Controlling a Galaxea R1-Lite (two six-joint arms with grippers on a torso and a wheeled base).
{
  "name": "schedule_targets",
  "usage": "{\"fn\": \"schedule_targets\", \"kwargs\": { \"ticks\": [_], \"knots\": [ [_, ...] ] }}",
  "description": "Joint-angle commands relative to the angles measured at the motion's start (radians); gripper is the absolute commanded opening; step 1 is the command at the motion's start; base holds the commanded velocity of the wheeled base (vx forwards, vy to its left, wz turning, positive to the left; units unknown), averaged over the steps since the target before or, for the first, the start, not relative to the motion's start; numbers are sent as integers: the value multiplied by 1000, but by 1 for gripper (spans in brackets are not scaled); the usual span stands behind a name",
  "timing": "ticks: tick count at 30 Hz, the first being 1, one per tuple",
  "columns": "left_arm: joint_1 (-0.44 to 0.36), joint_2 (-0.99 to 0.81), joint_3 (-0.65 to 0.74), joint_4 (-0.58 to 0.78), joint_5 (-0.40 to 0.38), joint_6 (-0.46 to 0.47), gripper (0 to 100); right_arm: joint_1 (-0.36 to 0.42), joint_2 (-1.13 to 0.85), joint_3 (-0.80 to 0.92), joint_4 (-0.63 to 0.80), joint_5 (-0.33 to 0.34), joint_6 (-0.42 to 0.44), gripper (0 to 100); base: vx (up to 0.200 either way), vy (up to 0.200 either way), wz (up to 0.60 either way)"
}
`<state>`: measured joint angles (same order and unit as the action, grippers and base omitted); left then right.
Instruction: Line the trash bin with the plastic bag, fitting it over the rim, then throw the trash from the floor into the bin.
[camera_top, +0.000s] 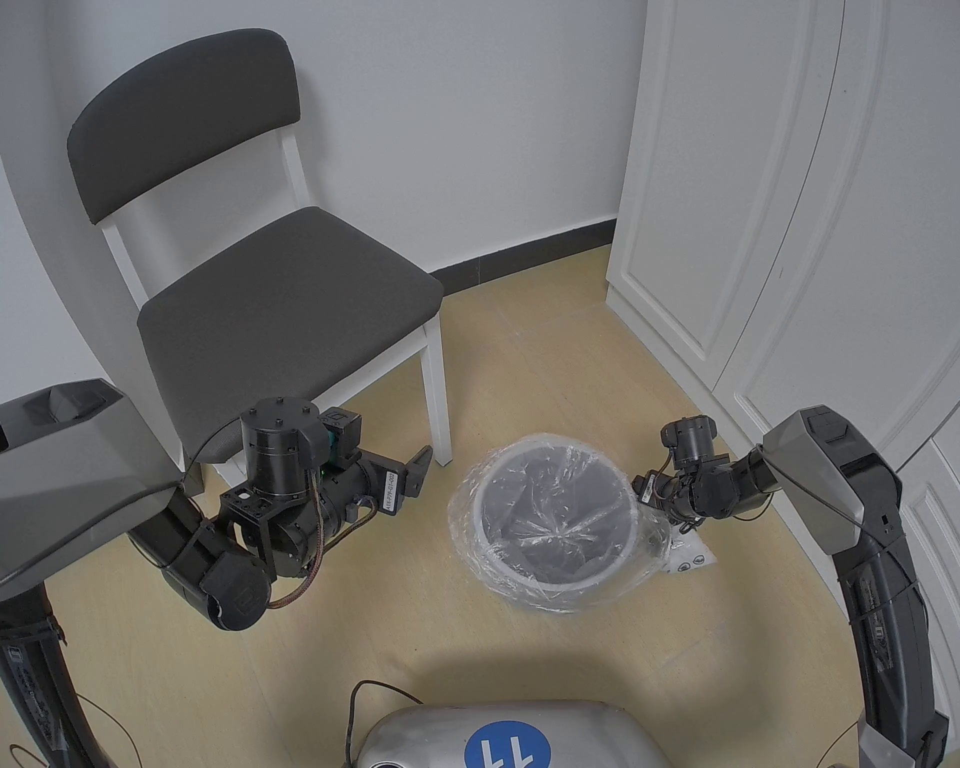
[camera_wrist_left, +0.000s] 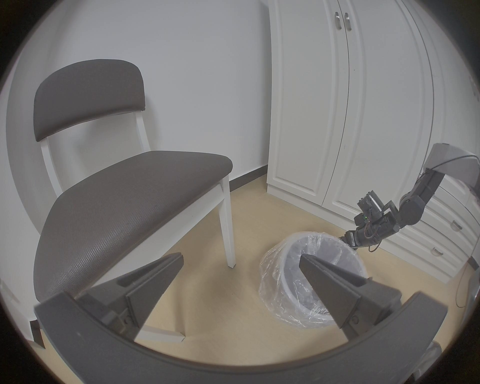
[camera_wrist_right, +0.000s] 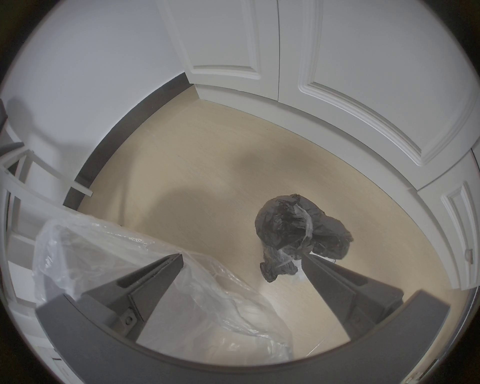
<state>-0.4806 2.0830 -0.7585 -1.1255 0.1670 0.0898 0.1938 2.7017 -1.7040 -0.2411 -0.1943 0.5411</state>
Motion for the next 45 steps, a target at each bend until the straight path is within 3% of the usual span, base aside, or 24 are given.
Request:
{"fn": "schedule_targets", "kwargs": {
  "ticks": [1, 12, 20, 21, 23, 25, 31, 34, 36, 41, 45],
  "knots": [
    [1, 2, 1, 0, 0, 1, 100, -10, 64, -40, 0, 1, -21, 100, 0, 0, 0],
    [-3, 8, 2, 0, 0, 1, 100, -28, 70, -75, 36, -7, -41, 100, 0, 0, 0],
    [-10, 8, 10, -2, 0, -1, 100, -31, -129, 147, 16, -8, -55, 100, 0, 0, 0],
    [-24, 3, 18, -2, 0, 1, 100, -30, -218, 256, -32, -10, -58, 100, 0, 0, 0],
    [-29, 2, 21, -3, 0, -1, 100, -25, -257, 310, -50, -14, -69, 100, 0, 0, 0],
    [-35, -6, 42, -30, 2, 2, 100, -13, -376, 475, -90, -47, -124, 100, 0, 0, 0],
    [-58, -75, 93, -66, -1, 5, 100, 21, -609, 768, -198, -93, -182, 100, 0, 0, 0],
    [-69, -93, 107, -68, -1, 5, 100, 27, -689, 857, -239, -97, -214, 100, 0, 0, 0],
    [-82, -118, 125, -68, -1, 4, 100, 33, -824, 978, -342, -91, -276, 100, 0, 0, 0],
    [-104, -167, 154, -68, -3, 1, 100, 38, -1042, 1115, -415, -77, -400, 100, 0, 0, 0],
    [-116, -199, 171, -68, -20, -1, 100, 42, -1172, 1153, -420, -71, -372, 100, 0, 0, 0]
  ]
}}
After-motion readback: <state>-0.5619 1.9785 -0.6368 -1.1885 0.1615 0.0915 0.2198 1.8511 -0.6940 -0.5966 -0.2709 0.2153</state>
